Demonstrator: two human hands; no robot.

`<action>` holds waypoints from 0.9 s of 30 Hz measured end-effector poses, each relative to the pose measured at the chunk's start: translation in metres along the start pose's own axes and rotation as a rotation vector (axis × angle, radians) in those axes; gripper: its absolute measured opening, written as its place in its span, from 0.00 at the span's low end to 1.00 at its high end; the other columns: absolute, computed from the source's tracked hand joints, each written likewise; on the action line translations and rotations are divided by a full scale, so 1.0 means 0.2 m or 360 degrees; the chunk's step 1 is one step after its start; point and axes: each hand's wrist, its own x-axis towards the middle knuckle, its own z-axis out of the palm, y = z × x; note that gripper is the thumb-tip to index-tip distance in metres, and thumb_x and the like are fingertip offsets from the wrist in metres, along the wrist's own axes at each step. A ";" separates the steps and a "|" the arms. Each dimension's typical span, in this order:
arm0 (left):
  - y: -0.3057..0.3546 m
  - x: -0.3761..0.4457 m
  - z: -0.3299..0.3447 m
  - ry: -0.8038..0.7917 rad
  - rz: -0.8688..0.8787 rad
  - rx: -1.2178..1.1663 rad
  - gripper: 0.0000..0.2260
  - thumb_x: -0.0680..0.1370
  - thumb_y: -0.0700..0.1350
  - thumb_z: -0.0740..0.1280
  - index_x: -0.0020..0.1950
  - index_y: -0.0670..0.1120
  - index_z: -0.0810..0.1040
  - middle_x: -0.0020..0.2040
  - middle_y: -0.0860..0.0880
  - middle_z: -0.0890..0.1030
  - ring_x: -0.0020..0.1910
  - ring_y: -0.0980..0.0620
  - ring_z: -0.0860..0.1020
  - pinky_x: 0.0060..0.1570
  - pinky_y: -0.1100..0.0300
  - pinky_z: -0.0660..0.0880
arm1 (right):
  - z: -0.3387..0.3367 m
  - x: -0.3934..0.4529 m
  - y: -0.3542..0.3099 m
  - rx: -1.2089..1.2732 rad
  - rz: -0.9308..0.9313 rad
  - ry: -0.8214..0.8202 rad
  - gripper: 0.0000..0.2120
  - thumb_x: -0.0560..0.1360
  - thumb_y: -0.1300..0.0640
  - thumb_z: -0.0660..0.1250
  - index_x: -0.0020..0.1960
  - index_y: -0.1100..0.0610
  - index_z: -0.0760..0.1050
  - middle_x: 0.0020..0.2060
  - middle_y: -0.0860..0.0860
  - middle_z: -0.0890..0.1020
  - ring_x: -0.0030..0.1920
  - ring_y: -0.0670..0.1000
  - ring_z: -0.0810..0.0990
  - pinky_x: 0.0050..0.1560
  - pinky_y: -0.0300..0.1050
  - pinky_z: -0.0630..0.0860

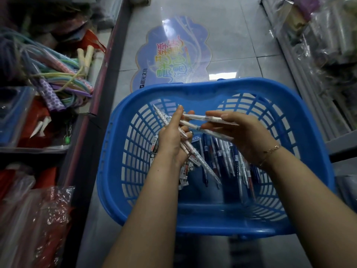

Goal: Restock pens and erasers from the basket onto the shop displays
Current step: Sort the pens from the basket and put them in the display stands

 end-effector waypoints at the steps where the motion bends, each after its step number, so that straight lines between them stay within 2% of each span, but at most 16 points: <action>1: 0.00 0.00 0.00 0.0061 0.0049 0.0093 0.11 0.77 0.49 0.68 0.48 0.41 0.78 0.33 0.49 0.79 0.21 0.58 0.69 0.21 0.68 0.68 | -0.02 -0.01 -0.01 0.0091 0.0092 -0.0131 0.16 0.74 0.57 0.58 0.58 0.59 0.79 0.51 0.59 0.84 0.56 0.54 0.81 0.61 0.49 0.73; 3: 0.00 0.00 -0.01 0.0144 0.0128 0.0251 0.11 0.76 0.50 0.69 0.43 0.42 0.80 0.37 0.48 0.82 0.30 0.53 0.76 0.34 0.60 0.77 | -0.04 -0.02 -0.04 0.0255 0.0222 -0.0328 0.19 0.73 0.56 0.59 0.60 0.61 0.77 0.55 0.59 0.82 0.59 0.55 0.79 0.62 0.51 0.74; 5: 0.00 0.00 0.00 0.0185 0.0195 0.0315 0.11 0.75 0.49 0.70 0.44 0.41 0.80 0.37 0.48 0.84 0.35 0.49 0.79 0.42 0.52 0.78 | -0.03 -0.02 -0.04 0.0170 0.0253 -0.0323 0.16 0.74 0.61 0.61 0.60 0.61 0.77 0.53 0.58 0.82 0.58 0.54 0.80 0.59 0.50 0.77; 7: 0.00 -0.01 0.01 0.0217 0.0286 0.0422 0.11 0.74 0.48 0.71 0.46 0.39 0.80 0.35 0.49 0.84 0.33 0.49 0.80 0.42 0.50 0.78 | -0.01 -0.02 -0.03 -0.0042 0.0248 -0.0199 0.15 0.73 0.66 0.64 0.59 0.59 0.78 0.52 0.57 0.82 0.55 0.53 0.81 0.56 0.49 0.79; 9: -0.01 -0.01 0.03 0.0229 0.0406 0.0542 0.11 0.74 0.46 0.72 0.45 0.38 0.80 0.34 0.48 0.84 0.32 0.50 0.80 0.40 0.51 0.78 | 0.01 -0.01 -0.03 -0.0196 0.0251 -0.0159 0.17 0.70 0.59 0.69 0.58 0.56 0.77 0.51 0.55 0.82 0.53 0.52 0.82 0.55 0.47 0.79; 11: -0.01 -0.01 0.04 0.0224 0.0584 0.0704 0.08 0.74 0.45 0.72 0.43 0.40 0.79 0.31 0.50 0.83 0.33 0.52 0.82 0.35 0.57 0.79 | 0.04 0.00 -0.04 -0.0328 0.0305 -0.0222 0.21 0.65 0.50 0.71 0.57 0.54 0.77 0.50 0.52 0.83 0.50 0.51 0.83 0.53 0.45 0.80; 12: -0.01 -0.01 0.05 0.0190 0.0660 0.0771 0.07 0.74 0.44 0.72 0.41 0.41 0.78 0.30 0.51 0.83 0.33 0.54 0.83 0.33 0.59 0.79 | 0.06 0.00 -0.04 -0.0457 0.0330 -0.0271 0.20 0.65 0.49 0.72 0.56 0.54 0.78 0.49 0.52 0.83 0.48 0.50 0.83 0.50 0.43 0.80; 14: -0.01 -0.02 0.08 0.0050 0.0710 0.0853 0.07 0.74 0.43 0.72 0.39 0.45 0.76 0.31 0.51 0.83 0.34 0.55 0.83 0.30 0.60 0.79 | 0.09 0.02 -0.03 -0.0742 0.0378 -0.0315 0.12 0.69 0.60 0.72 0.51 0.57 0.77 0.42 0.55 0.83 0.38 0.49 0.82 0.38 0.39 0.77; 15: -0.01 -0.02 0.09 -0.0027 0.0695 0.0899 0.07 0.74 0.45 0.72 0.39 0.45 0.77 0.33 0.50 0.84 0.34 0.55 0.83 0.29 0.60 0.78 | 0.10 0.03 -0.03 -0.0791 0.0415 -0.0272 0.07 0.71 0.67 0.67 0.48 0.59 0.76 0.37 0.56 0.81 0.32 0.49 0.79 0.32 0.39 0.76; 18: 0.01 -0.03 0.10 -0.0096 0.0568 0.0973 0.11 0.77 0.54 0.67 0.42 0.49 0.81 0.44 0.43 0.84 0.24 0.57 0.74 0.27 0.60 0.72 | 0.09 0.05 0.01 -0.0592 0.0444 0.0098 0.10 0.73 0.71 0.58 0.37 0.62 0.73 0.26 0.55 0.75 0.24 0.50 0.71 0.24 0.41 0.69; 20: 0.04 -0.03 0.09 -0.0082 0.0366 0.0752 0.15 0.79 0.56 0.62 0.48 0.47 0.81 0.44 0.45 0.82 0.23 0.59 0.66 0.23 0.64 0.67 | 0.07 0.06 0.05 -0.0629 0.0099 0.0533 0.10 0.72 0.69 0.61 0.35 0.60 0.75 0.26 0.55 0.76 0.24 0.51 0.71 0.24 0.40 0.68; 21: 0.05 -0.03 0.08 -0.0076 0.0234 0.0614 0.16 0.80 0.56 0.61 0.49 0.45 0.80 0.40 0.47 0.80 0.22 0.59 0.65 0.21 0.66 0.65 | 0.07 0.06 0.06 -0.0801 -0.0208 0.0713 0.08 0.72 0.67 0.62 0.37 0.60 0.77 0.29 0.55 0.78 0.26 0.53 0.74 0.26 0.42 0.71; 22: 0.06 -0.03 0.08 -0.0073 0.0106 0.0504 0.17 0.81 0.55 0.59 0.49 0.43 0.79 0.36 0.48 0.75 0.21 0.60 0.64 0.19 0.68 0.63 | 0.08 0.05 0.06 -0.1077 -0.0538 0.0762 0.06 0.70 0.65 0.64 0.42 0.60 0.79 0.33 0.56 0.80 0.30 0.55 0.76 0.30 0.44 0.74; 24: 0.08 -0.04 0.06 -0.0112 -0.0081 0.0445 0.16 0.82 0.53 0.58 0.44 0.43 0.75 0.32 0.49 0.70 0.20 0.60 0.64 0.17 0.69 0.61 | 0.11 0.04 0.05 -0.1583 -0.1024 0.0515 0.14 0.68 0.60 0.66 0.53 0.59 0.81 0.40 0.57 0.79 0.34 0.56 0.77 0.34 0.45 0.75; 25: 0.08 -0.04 0.05 -0.0161 -0.0142 0.0489 0.15 0.82 0.52 0.58 0.43 0.43 0.74 0.31 0.49 0.71 0.21 0.59 0.66 0.18 0.69 0.62 | 0.13 0.03 0.05 -0.1673 -0.1131 0.0369 0.17 0.67 0.58 0.68 0.56 0.58 0.80 0.42 0.56 0.78 0.33 0.56 0.77 0.33 0.45 0.75; 27: 0.10 -0.05 0.04 -0.0277 -0.0240 0.0583 0.14 0.81 0.50 0.59 0.43 0.42 0.76 0.33 0.46 0.78 0.27 0.54 0.74 0.27 0.64 0.70 | 0.17 0.03 0.04 -0.1710 -0.1212 0.0273 0.16 0.67 0.57 0.71 0.56 0.55 0.81 0.45 0.56 0.77 0.31 0.56 0.77 0.30 0.48 0.76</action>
